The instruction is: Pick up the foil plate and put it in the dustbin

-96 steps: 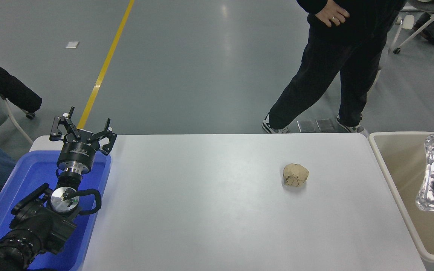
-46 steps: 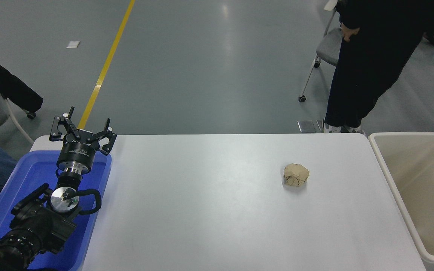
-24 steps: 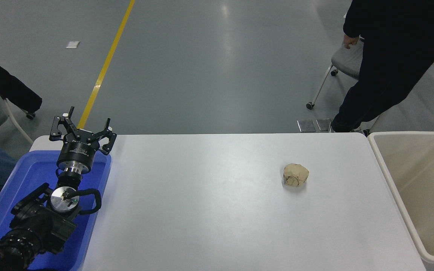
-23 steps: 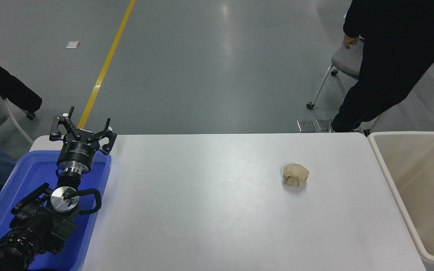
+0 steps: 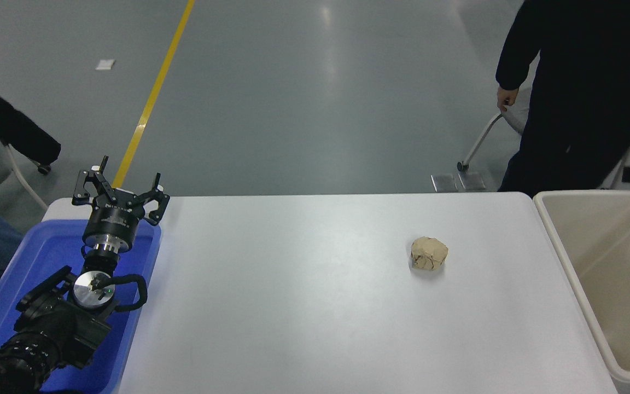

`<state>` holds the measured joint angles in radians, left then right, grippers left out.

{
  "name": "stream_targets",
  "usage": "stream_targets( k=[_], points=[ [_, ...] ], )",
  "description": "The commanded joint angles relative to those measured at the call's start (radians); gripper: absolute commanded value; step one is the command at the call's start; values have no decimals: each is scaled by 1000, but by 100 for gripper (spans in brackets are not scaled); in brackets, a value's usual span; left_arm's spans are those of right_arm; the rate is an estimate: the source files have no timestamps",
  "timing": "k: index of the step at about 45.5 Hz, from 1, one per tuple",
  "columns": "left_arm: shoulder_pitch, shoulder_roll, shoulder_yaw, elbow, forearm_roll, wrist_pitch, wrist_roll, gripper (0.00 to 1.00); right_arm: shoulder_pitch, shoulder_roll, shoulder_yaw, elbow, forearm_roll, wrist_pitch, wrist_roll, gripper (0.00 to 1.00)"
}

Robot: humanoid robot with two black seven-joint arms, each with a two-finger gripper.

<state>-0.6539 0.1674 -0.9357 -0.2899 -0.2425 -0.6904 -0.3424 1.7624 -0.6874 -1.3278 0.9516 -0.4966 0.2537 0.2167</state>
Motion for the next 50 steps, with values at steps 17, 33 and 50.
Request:
stream_targets(
  k=[17, 33, 50],
  points=[
    [-1, 0, 0, 0, 0, 2, 0, 99, 330, 233, -37, 125, 27, 532, 1, 100],
    [-1, 0, 0, 0, 0, 2, 0, 99, 433, 278, 6, 211, 38, 532, 0, 100],
    [0, 0, 0, 0, 0, 3, 0, 99, 422, 307, 88, 207, 40, 532, 0, 100]
  ],
)
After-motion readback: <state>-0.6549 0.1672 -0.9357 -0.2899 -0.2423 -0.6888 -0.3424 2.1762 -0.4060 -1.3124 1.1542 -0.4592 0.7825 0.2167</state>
